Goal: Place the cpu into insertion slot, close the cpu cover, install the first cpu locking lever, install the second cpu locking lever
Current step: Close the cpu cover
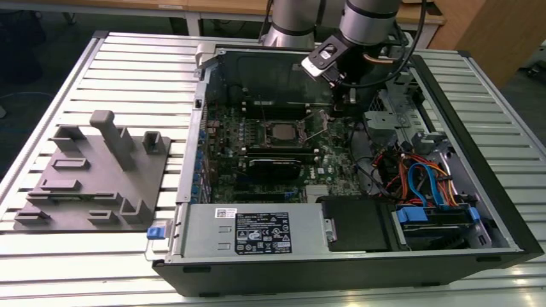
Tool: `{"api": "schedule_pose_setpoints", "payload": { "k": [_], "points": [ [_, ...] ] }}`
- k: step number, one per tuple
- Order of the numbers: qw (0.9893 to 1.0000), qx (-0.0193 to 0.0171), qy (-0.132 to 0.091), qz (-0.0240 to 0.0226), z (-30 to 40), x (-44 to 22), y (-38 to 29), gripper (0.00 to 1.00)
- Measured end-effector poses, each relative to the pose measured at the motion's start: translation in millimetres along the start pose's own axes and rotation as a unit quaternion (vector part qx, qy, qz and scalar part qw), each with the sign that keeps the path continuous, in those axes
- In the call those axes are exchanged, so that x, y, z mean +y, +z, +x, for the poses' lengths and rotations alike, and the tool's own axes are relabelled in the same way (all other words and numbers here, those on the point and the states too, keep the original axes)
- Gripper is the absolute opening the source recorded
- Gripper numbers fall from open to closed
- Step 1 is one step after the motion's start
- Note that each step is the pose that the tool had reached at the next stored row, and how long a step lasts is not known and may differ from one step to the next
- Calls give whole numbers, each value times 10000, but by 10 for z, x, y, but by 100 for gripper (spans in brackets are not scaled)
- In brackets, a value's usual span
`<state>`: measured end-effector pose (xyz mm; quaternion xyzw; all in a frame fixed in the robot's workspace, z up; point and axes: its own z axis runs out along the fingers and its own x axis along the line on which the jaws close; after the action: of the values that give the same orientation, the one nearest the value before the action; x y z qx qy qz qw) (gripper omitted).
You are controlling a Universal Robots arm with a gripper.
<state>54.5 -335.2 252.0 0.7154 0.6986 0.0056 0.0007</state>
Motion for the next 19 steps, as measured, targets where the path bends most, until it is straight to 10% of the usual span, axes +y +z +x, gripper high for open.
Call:
{"api": "schedule_pose_setpoints", "payload": {
  "k": [19],
  "points": [
    [10000,-2,6,0,-3,-79,107,10]
  ]
}}
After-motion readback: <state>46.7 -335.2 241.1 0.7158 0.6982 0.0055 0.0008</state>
